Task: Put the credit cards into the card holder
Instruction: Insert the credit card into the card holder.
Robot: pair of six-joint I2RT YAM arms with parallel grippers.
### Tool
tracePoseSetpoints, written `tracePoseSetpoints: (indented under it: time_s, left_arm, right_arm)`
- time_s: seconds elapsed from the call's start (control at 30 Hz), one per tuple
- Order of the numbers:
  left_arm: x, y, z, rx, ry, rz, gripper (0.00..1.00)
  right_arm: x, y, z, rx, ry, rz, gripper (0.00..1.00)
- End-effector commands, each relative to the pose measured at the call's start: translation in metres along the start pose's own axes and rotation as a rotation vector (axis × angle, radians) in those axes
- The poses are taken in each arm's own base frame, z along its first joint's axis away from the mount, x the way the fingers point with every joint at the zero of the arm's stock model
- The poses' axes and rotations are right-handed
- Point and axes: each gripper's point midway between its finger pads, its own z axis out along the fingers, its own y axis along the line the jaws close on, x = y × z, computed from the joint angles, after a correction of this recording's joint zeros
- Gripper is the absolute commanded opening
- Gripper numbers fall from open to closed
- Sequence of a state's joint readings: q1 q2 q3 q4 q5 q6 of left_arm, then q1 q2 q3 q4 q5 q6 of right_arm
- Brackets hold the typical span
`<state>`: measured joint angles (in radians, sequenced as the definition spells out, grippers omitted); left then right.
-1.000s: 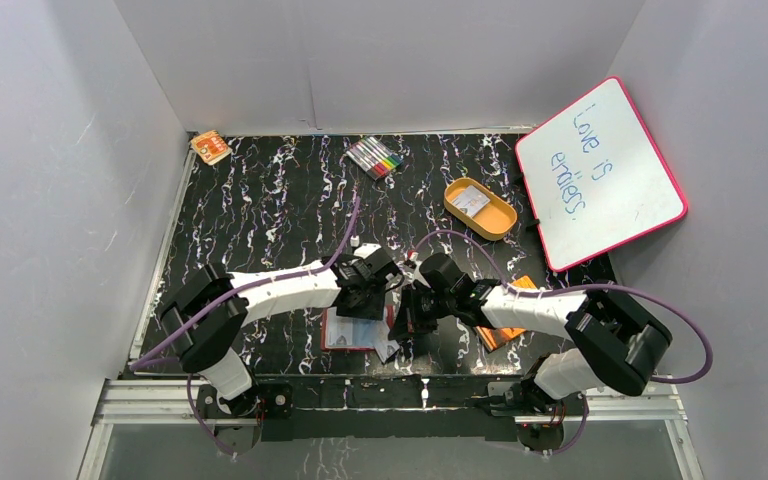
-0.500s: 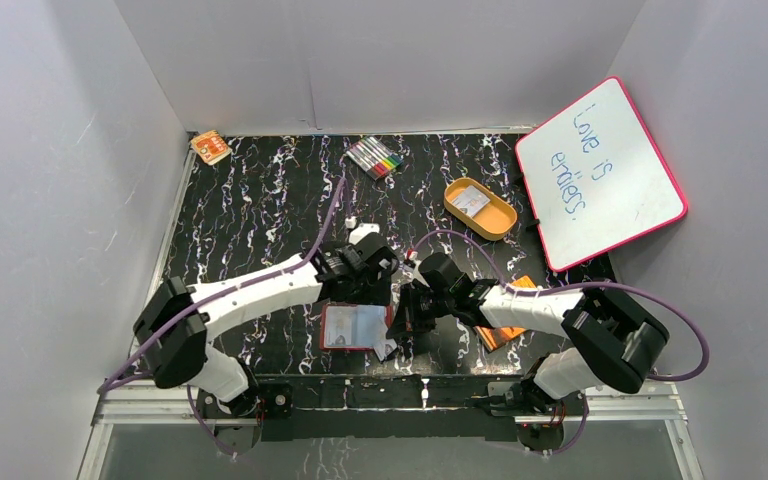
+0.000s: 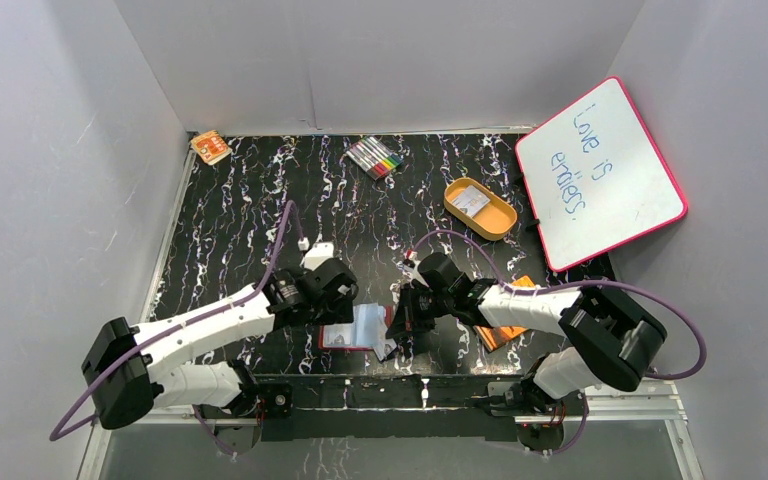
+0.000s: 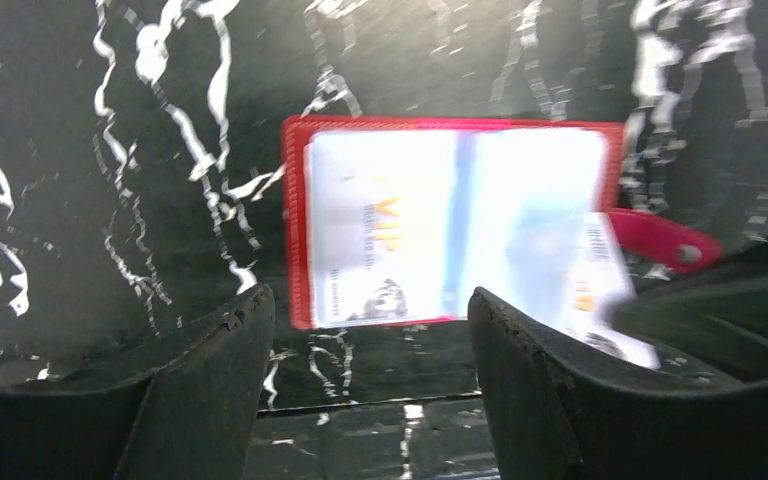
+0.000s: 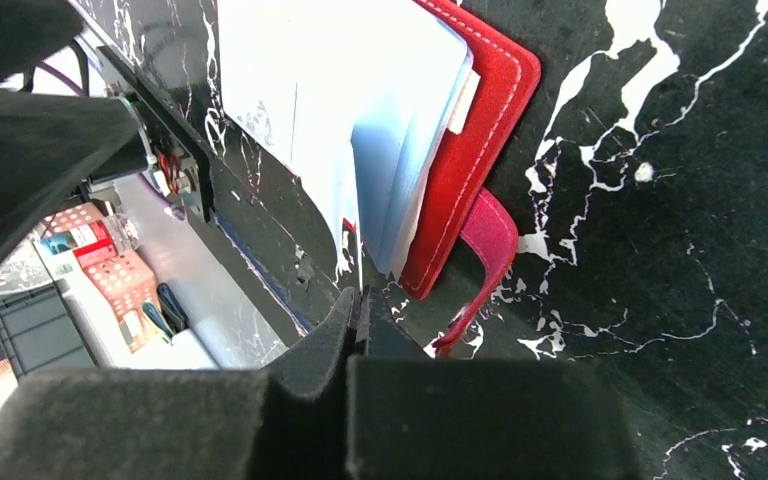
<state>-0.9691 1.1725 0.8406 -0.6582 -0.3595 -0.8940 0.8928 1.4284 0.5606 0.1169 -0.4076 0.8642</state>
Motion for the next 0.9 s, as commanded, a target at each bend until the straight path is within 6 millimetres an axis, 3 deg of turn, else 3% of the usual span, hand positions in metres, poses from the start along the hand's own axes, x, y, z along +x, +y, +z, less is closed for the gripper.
tracePoseSetpoints:
  time_s: [0.0,0.27,0.43,0.63,0.87]
  left_arm:
    - [0.016,0.027,0.009,-0.064,0.007,-0.05,0.66]
    - [0.039,0.045,0.026,-0.117,0.05,-0.071,0.5]
    - [0.034,0.047,0.02,-0.071,-0.005,-0.14,0.42]
    - [0.002,0.006,0.002,0.108,-0.07,-0.137,0.61]
    - [-0.002,-0.009,0.012,0.13,-0.058,-0.094,0.65]
  right_arm:
    - [-0.013,0.024,-0.001,-0.063,-0.034,-0.039,0.0]
    - [-0.017,0.047,-0.008,-0.117,-0.045,-0.049,0.0]
    - [-0.017,0.058,-0.006,-0.131,-0.046,-0.059,0.0]
    - [-0.018,0.061,0.001,-0.132,-0.039,-0.065,0.0]
    - [-0.017,0.054,0.006,-0.113,-0.027,-0.056,0.0]
